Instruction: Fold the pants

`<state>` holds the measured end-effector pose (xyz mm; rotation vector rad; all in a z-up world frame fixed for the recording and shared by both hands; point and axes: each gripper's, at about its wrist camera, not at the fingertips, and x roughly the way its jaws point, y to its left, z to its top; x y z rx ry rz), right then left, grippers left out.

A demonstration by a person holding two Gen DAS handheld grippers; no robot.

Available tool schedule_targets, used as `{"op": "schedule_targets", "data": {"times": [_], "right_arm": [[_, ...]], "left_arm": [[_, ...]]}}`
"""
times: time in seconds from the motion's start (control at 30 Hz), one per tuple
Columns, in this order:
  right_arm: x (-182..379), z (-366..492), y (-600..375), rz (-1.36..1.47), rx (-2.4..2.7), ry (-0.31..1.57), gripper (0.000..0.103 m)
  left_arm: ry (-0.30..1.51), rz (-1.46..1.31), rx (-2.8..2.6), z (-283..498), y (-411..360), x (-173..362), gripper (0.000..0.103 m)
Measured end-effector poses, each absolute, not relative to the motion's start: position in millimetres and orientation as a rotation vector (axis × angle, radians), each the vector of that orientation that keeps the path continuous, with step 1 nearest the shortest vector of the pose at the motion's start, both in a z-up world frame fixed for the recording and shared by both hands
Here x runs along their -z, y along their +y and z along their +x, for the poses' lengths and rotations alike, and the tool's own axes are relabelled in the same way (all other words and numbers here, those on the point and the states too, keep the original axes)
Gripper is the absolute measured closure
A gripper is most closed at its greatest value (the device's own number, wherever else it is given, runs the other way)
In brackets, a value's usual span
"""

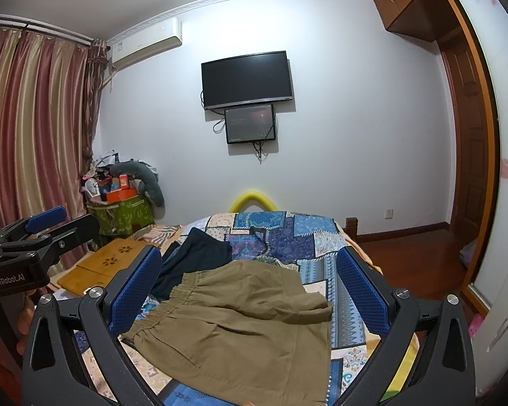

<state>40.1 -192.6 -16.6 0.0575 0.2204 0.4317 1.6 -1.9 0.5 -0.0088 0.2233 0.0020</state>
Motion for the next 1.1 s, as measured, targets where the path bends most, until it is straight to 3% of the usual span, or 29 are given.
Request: {"op": "schedule_targets", "data": {"times": [1.1], "right_arm": [[20.0, 42.8, -190.3, 0.061, -0.43, 0.225, 0.001]], "left_arm": [[0.21, 0.006, 0.0, -3.0, -7.7, -6.1, 0.0]]}}
